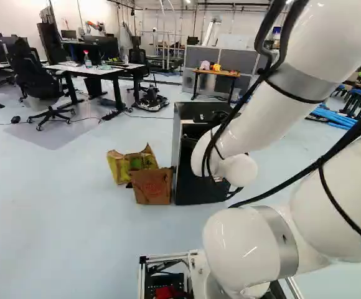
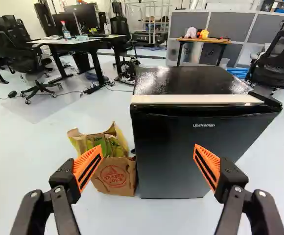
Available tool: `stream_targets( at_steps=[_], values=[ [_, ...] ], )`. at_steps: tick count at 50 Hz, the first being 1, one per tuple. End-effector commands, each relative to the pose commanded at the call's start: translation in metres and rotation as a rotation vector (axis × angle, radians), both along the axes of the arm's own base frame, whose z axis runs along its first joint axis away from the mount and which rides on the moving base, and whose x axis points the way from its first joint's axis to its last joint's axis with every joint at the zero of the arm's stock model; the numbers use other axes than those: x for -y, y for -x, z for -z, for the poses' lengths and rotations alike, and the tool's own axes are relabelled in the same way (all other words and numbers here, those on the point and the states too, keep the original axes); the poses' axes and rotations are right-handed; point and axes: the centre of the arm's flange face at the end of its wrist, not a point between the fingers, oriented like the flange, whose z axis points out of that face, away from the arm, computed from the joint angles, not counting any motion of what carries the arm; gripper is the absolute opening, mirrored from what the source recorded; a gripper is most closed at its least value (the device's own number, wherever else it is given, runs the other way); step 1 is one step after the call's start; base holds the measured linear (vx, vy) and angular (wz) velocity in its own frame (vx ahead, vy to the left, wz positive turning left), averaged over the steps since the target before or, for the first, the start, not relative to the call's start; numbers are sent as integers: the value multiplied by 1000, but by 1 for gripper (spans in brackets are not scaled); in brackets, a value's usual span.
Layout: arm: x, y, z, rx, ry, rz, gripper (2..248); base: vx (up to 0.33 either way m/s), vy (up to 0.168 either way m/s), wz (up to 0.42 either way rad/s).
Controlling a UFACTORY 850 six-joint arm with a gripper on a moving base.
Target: Grab a drink from the fridge
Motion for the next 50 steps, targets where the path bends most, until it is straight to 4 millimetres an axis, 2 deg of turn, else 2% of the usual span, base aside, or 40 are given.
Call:
stream_targets(
  at_steps=[27, 50],
  values=[
    [-12, -45, -4, -21, -43, 52, 247, 0, 0, 0],
    [-33, -62, -7, -3, -88, 95, 247, 0, 0, 0]
  ],
)
